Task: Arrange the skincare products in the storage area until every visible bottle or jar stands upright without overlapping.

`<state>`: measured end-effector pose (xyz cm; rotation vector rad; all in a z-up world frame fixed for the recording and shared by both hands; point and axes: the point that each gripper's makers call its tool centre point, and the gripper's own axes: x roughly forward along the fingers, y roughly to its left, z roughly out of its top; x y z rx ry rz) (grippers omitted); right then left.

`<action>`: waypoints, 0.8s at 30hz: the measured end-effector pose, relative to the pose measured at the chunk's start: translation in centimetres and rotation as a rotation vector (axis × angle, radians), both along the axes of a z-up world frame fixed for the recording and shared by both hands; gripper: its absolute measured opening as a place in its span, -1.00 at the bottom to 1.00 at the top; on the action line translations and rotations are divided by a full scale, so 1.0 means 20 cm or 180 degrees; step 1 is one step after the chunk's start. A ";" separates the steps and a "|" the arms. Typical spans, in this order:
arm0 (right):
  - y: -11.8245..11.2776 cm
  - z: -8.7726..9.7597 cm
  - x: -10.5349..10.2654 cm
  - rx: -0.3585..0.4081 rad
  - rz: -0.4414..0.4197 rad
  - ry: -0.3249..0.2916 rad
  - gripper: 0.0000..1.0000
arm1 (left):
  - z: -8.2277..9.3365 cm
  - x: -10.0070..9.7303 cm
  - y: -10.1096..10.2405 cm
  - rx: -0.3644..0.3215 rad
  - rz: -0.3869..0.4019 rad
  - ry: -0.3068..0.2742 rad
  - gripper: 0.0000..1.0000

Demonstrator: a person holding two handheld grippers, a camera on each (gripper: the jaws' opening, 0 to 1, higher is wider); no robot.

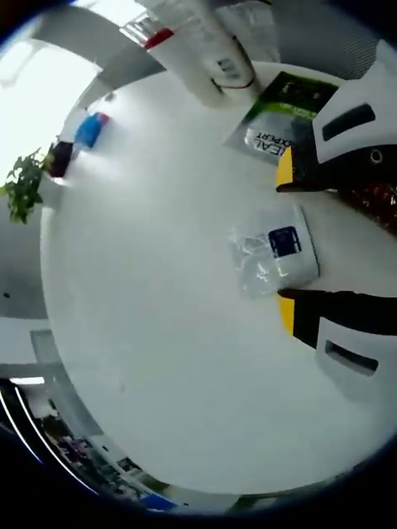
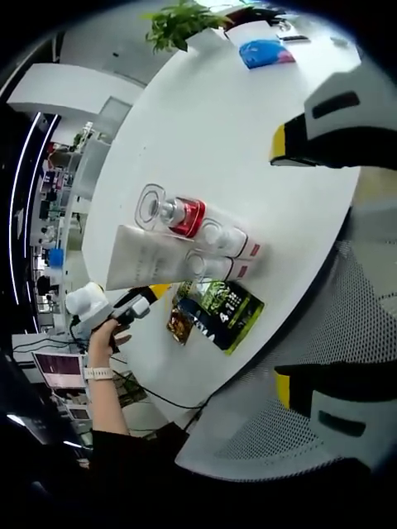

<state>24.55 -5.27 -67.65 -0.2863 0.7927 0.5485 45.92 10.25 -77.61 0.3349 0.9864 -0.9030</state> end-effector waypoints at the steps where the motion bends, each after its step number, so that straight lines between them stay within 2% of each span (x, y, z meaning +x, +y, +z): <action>1: 0.00 0.00 0.00 0.0005 0.0004 -0.0003 0.99 | 0.00 0.00 -0.01 0.0016 -0.0021 -0.0016 -0.07; 9: 0.00 0.01 0.00 0.0006 0.0017 -0.0020 0.99 | -0.02 0.03 -0.04 0.0161 -0.0163 -0.0198 -0.09; 12: -0.01 0.01 0.00 -0.0007 0.0004 -0.0026 0.99 | -0.03 0.05 -0.02 0.0366 -0.0385 -0.0347 -0.17; 13: -0.01 0.02 0.00 -0.0007 0.0000 -0.0026 0.99 | -0.02 0.04 -0.04 0.0294 -0.0353 -0.0312 -0.17; 16: -0.02 0.02 -0.01 -0.0025 -0.0010 -0.0022 0.99 | -0.03 0.04 -0.04 0.0317 -0.0442 -0.0310 -0.16; 24: -0.01 0.03 0.00 0.0006 -0.0033 -0.0057 0.99 | -0.03 0.04 -0.03 0.0345 -0.0476 -0.0288 -0.23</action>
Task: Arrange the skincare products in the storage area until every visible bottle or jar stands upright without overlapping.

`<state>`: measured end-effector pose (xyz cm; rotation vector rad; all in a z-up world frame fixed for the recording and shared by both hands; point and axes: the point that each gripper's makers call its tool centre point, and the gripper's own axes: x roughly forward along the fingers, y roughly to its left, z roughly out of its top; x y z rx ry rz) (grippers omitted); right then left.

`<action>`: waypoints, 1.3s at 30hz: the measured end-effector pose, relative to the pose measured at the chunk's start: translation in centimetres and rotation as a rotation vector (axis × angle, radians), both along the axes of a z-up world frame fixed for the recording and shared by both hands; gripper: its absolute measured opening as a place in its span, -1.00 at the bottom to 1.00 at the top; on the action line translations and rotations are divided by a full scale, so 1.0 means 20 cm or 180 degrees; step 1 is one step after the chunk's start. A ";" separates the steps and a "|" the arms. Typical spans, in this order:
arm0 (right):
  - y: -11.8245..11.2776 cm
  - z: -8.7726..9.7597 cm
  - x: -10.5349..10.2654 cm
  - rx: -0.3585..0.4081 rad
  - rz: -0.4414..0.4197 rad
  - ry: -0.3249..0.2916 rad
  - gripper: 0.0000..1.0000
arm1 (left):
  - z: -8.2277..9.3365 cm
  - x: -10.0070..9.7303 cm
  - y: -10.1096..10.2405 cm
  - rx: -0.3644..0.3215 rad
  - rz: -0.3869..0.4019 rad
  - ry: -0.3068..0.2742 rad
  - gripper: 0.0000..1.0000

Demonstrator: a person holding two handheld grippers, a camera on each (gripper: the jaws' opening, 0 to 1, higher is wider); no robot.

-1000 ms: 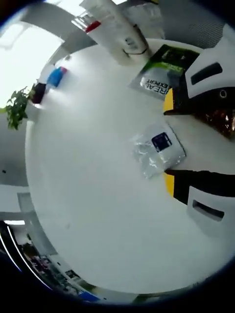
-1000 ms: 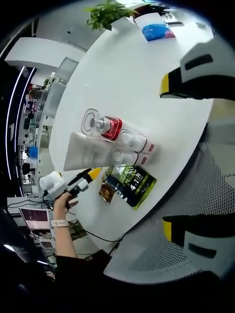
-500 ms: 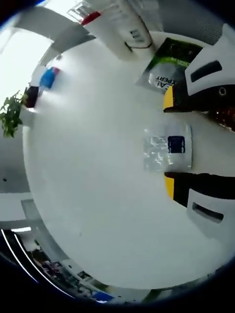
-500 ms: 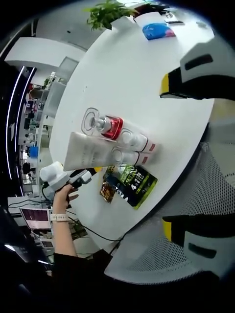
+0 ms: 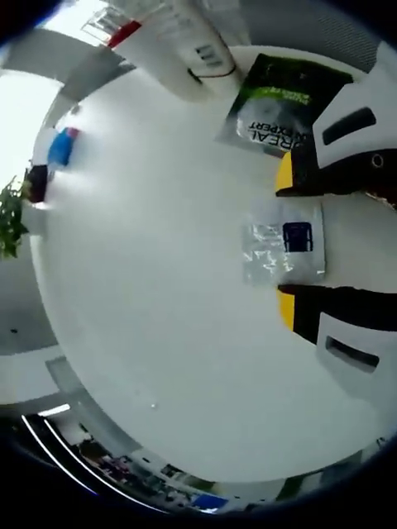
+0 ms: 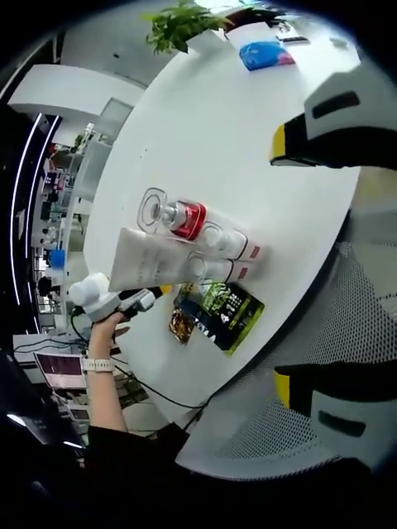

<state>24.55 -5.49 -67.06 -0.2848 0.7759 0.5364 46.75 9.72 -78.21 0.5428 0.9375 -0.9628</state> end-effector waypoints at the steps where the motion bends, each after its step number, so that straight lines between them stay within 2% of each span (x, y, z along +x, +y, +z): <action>1: 0.00 0.00 0.00 0.0007 0.0001 -0.0007 0.99 | 0.00 0.00 0.00 -0.0002 -0.0028 -0.0004 -0.24; 8: 0.00 0.02 0.00 -0.0004 0.0014 -0.0038 0.99 | 0.00 -0.02 0.01 -0.0006 -0.0083 -0.0008 -0.25; 16: -0.01 0.03 0.00 0.0006 -0.0005 -0.0075 0.99 | 0.01 -0.05 0.04 0.0082 -0.0289 -0.0054 -0.25; 39: -0.01 0.06 -0.02 0.0012 0.0009 -0.0172 0.99 | 0.12 -0.12 0.13 0.0096 -0.0383 -0.0140 -0.26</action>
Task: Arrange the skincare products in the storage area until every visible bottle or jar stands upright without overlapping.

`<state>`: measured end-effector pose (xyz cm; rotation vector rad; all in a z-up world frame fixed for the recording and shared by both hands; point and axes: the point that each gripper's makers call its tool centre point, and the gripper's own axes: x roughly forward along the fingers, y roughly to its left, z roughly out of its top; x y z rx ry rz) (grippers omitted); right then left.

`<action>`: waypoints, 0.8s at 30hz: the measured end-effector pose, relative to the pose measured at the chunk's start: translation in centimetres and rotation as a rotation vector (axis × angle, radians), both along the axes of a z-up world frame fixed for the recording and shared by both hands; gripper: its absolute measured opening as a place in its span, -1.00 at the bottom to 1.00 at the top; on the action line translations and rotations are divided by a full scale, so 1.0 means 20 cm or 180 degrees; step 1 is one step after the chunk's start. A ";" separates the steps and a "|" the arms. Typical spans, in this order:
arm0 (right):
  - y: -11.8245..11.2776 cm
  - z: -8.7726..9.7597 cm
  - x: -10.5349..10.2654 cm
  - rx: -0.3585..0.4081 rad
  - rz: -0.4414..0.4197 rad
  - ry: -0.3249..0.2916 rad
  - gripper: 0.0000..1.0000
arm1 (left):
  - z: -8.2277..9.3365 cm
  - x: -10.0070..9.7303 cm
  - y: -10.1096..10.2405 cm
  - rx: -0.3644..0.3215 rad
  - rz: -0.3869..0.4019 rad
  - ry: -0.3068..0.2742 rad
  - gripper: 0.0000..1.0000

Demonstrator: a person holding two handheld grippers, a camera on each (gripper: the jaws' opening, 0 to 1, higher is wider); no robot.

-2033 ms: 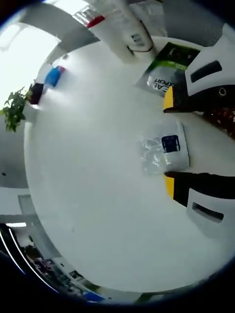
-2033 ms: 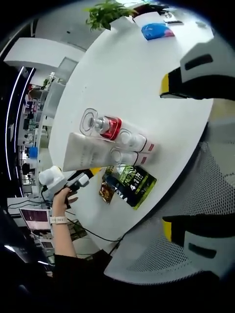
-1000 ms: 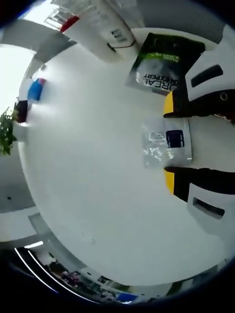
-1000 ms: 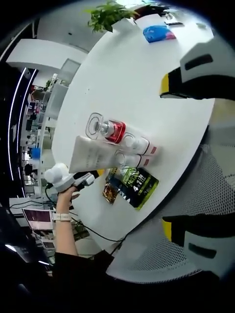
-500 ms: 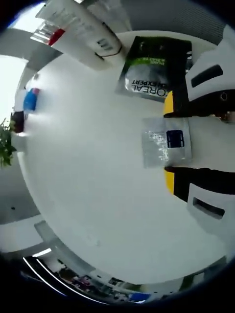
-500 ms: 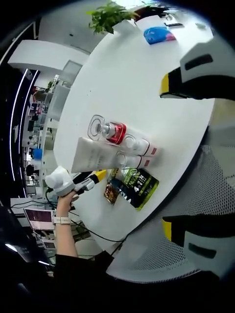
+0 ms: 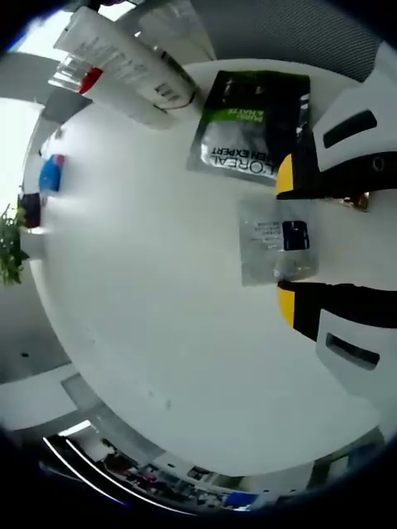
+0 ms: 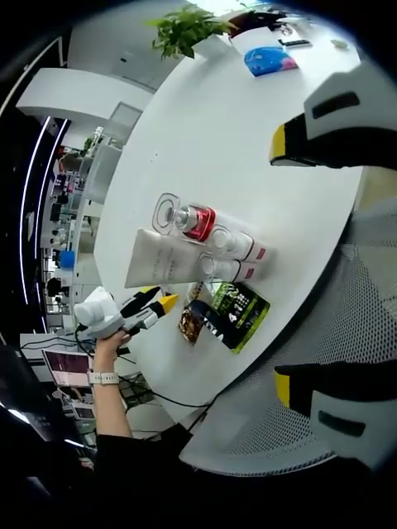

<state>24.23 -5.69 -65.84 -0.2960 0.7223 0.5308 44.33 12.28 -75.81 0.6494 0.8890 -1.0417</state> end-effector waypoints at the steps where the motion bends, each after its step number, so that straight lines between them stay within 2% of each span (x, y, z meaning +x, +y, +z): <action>1: 0.00 0.00 0.00 -0.0004 0.0003 0.0002 0.99 | 0.01 -0.01 0.00 0.0000 -0.0019 0.0000 -0.26; 20: -0.03 0.06 -0.04 0.0083 -0.0045 -0.0094 0.99 | 0.08 -0.26 0.03 0.0115 -0.0352 0.0034 -0.26; 24: -0.03 0.07 -0.05 0.0205 -0.0077 -0.0134 0.99 | 0.08 -0.33 0.03 0.0133 -0.0434 0.0045 -0.26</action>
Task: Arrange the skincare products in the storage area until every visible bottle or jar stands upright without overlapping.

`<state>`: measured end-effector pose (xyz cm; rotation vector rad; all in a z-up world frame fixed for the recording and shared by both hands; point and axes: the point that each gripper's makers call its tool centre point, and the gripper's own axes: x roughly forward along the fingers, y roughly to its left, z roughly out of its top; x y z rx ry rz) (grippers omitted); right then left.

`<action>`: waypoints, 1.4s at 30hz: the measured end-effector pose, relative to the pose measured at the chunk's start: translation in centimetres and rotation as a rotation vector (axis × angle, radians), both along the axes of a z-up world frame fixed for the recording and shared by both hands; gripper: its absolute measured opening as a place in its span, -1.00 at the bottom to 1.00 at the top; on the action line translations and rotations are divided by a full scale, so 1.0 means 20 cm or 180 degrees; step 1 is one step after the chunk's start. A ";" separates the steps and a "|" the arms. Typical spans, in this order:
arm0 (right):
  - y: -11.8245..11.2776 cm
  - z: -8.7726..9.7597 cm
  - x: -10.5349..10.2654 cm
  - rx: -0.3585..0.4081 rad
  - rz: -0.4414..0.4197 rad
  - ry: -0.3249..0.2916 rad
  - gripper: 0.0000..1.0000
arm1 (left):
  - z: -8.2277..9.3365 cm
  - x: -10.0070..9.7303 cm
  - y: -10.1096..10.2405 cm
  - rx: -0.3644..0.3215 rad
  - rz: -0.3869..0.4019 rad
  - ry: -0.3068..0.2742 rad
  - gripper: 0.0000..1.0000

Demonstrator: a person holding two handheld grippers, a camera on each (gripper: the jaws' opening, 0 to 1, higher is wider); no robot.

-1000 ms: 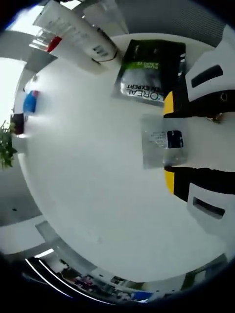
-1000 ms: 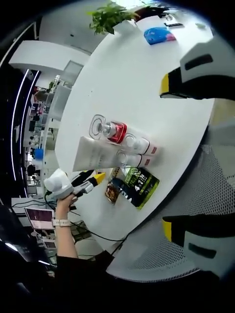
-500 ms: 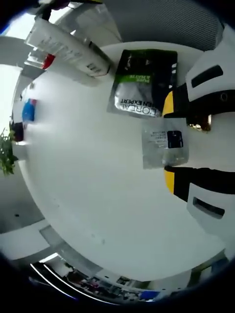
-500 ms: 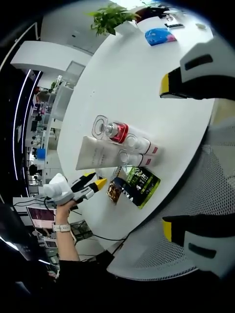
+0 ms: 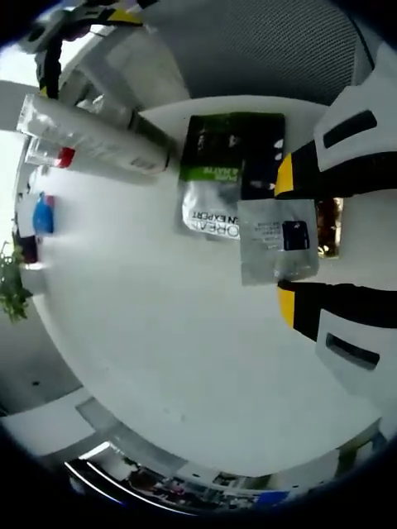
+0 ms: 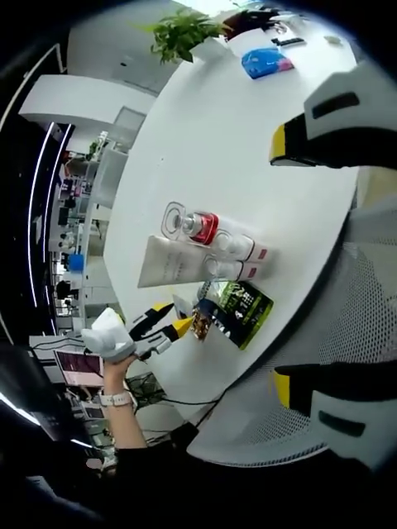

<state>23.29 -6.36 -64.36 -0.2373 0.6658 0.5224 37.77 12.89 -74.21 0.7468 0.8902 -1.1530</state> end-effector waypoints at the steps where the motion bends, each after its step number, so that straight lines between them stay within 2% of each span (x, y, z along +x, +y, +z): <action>1: -0.01 0.00 0.00 0.0014 -0.0017 -0.0009 0.99 | 0.00 -0.02 0.00 0.0007 -0.0009 0.0005 -0.26; 4: -0.02 0.00 -0.01 0.0041 -0.0042 -0.0031 0.99 | -0.01 -0.05 0.01 0.0024 -0.0043 0.0013 -0.26; 6: -0.02 0.01 -0.01 0.0147 -0.0058 -0.0063 0.99 | -0.01 -0.08 0.02 0.0062 -0.0093 0.0019 -0.26; 7: -0.01 0.03 0.00 0.0236 -0.0082 -0.0180 0.99 | -0.01 -0.10 0.02 0.0080 -0.0105 0.0020 -0.26; 12: -0.02 0.02 0.00 0.0380 -0.0106 -0.0239 0.99 | -0.01 -0.15 0.04 0.0102 -0.0175 0.0034 -0.26; 15: -0.01 0.03 0.01 0.0486 -0.0072 -0.0390 0.99 | -0.03 -0.19 0.05 0.0133 -0.0217 0.0075 -0.26; 17: 0.01 0.03 0.01 0.0515 -0.0050 -0.0424 0.99 | -0.04 -0.21 0.06 0.0153 -0.0236 0.0074 -0.26; 26: 0.05 -0.01 0.01 0.0679 -0.0022 -0.0480 0.99 | -0.07 -0.29 0.10 0.0226 -0.0329 0.0124 -0.26; 30: 0.04 -0.01 0.02 0.0658 -0.0036 -0.0525 0.99 | -0.10 -0.33 0.09 0.0285 -0.0363 0.0143 -0.26; 42: 0.03 -0.03 0.03 0.0664 -0.0058 -0.0467 0.99 | -0.16 -0.40 0.10 0.0465 -0.0576 0.0150 -0.26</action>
